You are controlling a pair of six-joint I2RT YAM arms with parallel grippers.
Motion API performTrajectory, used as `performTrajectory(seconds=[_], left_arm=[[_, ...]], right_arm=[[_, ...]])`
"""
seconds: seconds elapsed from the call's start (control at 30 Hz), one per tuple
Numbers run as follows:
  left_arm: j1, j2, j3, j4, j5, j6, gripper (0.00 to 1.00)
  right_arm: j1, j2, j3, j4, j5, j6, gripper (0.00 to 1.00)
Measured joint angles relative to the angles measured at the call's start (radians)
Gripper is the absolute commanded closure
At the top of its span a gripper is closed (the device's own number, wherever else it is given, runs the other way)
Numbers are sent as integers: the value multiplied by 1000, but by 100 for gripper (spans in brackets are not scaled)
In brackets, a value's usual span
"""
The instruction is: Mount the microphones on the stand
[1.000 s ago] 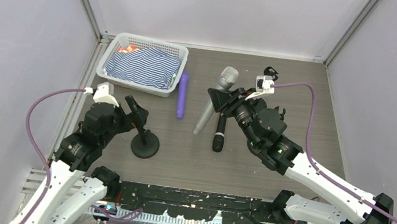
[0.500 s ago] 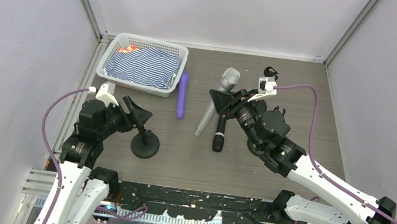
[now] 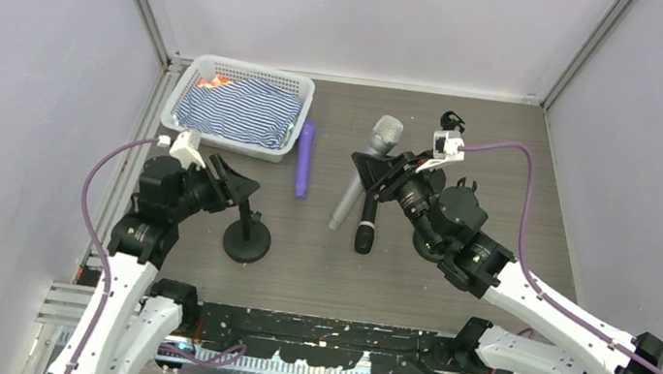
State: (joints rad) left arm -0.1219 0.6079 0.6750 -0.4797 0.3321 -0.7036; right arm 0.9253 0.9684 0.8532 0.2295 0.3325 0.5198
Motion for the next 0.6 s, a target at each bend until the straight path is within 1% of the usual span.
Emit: performTrajectory(seconds=[0.13,0.2,0.33,0.37,0.47,0.6], left_arm=[[-6,92,10,95,30,-33,89],[-31,157,24,149,27,-51,90],[-138,244,47,223,-6,-67,91],[-185,272,58,249,-26,-71,91],[-276,349,82,317,-63,-77,92],[-323,440,98,413,-79,-98,93]], right_arm=[[0,-25,-5,-21,12,-15,99],[0,-40,-10,-31,22,-22,99],[0,-64,-18,-47,43,-32,99],[0,-69,-19,-52,48,-36,99],[0,-87,-27,-69,65,-46,99],[0,-107,-31,-95,84,-55,99]])
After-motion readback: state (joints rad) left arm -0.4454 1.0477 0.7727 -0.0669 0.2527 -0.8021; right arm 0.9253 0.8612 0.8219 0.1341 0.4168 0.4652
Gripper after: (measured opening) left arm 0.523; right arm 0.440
